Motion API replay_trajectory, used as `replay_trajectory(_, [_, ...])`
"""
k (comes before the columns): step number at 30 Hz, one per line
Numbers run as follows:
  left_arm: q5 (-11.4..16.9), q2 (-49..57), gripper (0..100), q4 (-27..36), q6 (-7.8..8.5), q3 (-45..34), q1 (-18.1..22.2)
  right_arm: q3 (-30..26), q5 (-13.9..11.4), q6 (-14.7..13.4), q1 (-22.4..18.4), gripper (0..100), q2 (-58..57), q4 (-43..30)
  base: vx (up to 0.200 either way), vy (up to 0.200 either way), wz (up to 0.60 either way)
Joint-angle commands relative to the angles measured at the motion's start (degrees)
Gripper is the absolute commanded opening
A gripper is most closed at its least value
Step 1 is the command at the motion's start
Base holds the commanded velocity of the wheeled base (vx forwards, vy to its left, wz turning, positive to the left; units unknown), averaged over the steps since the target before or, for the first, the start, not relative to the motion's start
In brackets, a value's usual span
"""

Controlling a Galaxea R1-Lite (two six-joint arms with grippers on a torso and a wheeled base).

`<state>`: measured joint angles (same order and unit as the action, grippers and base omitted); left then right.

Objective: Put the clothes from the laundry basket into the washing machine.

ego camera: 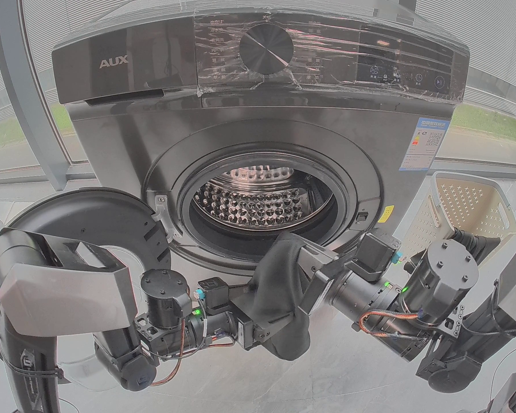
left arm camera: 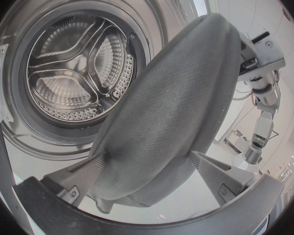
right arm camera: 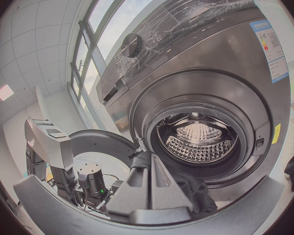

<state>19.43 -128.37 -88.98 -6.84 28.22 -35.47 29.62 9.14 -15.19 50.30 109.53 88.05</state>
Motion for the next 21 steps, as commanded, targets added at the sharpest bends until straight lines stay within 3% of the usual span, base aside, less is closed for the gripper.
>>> replay_trajectory(1, [-0.1, -3.5, 100, -0.4, 0.34, 1.2, -0.3, 0.0, 0.0, 0.0, 0.8, 0, -0.1, 0.0, 0.0, 0.0, 0.0])
replay_trajectory(6, [-0.2, -6.0, 100, -0.4, 0.25, 4.4, 0.0, -0.4, 1.1, 0.1, 1.5, 0, -0.5, 0.0, 0.0, 0.0, 0.0])
replay_trajectory(17, [-1.2, -12.0, 100, -0.4, 0.07, 11.5, 0.4, -1.0, 1.1, 0.0, 1.5, 0, -1.5, 0.1, 0.0, 0.0, 0.0])
replay_trajectory(18, [-1.4, -12.0, 0, -0.4, -0.02, 11.9, 0.5, -1.0, 1.1, 0.0, 1.5, 0, -1.5, 0.1, 0.0, 0.0, 0.0])
replay_trajectory(21, [-3.1, -12.0, 0, -0.4, -0.02, 13.0, 1.2, -1.4, 1.2, 0.0, 1.4, 0, -1.5, 0.2, 0.0, 0.0, 0.0])
